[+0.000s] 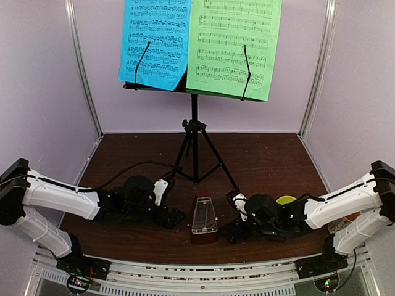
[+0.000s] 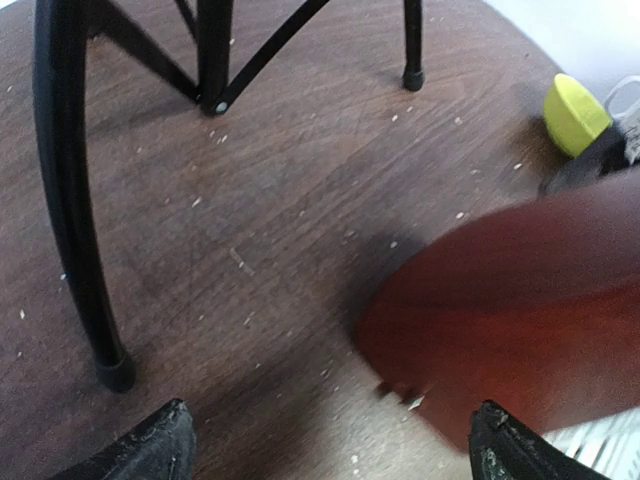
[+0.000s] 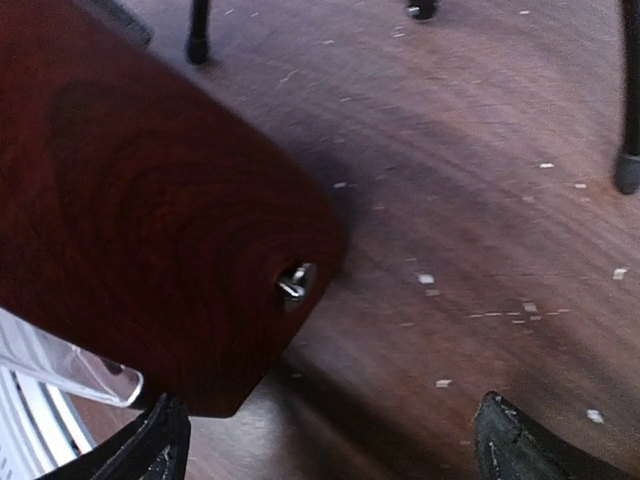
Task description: Set up the instrument practice props
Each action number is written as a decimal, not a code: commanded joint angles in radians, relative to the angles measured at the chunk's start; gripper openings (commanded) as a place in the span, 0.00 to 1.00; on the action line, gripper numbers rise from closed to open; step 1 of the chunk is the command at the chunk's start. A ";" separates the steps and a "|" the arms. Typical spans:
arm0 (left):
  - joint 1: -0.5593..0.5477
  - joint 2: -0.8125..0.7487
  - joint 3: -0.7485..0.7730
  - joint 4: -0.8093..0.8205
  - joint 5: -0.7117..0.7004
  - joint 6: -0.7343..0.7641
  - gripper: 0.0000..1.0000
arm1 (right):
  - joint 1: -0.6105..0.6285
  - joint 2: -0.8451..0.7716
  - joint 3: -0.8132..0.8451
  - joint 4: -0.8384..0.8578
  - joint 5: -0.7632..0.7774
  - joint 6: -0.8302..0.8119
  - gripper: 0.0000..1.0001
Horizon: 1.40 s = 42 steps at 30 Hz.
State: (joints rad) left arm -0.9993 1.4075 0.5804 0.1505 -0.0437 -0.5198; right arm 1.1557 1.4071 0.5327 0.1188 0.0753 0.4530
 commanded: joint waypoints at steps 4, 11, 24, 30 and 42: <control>0.001 -0.107 -0.034 0.077 0.002 -0.018 0.98 | 0.073 0.105 0.052 0.191 -0.080 0.075 1.00; -0.080 -0.389 -0.006 -0.172 -0.194 -0.014 0.98 | 0.074 0.036 -0.015 0.248 -0.068 0.117 1.00; -0.348 -0.193 0.307 -0.311 -0.440 -0.112 0.98 | 0.037 -0.054 -0.084 0.333 -0.037 0.206 1.00; -0.383 -0.039 0.406 -0.359 -0.534 -0.220 0.98 | 0.016 -0.094 -0.126 0.329 -0.014 0.224 1.00; -0.387 0.157 0.495 -0.391 -0.576 -0.334 0.93 | 0.004 -0.110 -0.145 0.305 0.021 0.249 0.98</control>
State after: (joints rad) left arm -1.3830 1.5272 1.0317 -0.2176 -0.5667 -0.7841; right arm 1.1660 1.3159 0.4038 0.4229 0.0608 0.6857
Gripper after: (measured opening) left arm 0.952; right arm 0.985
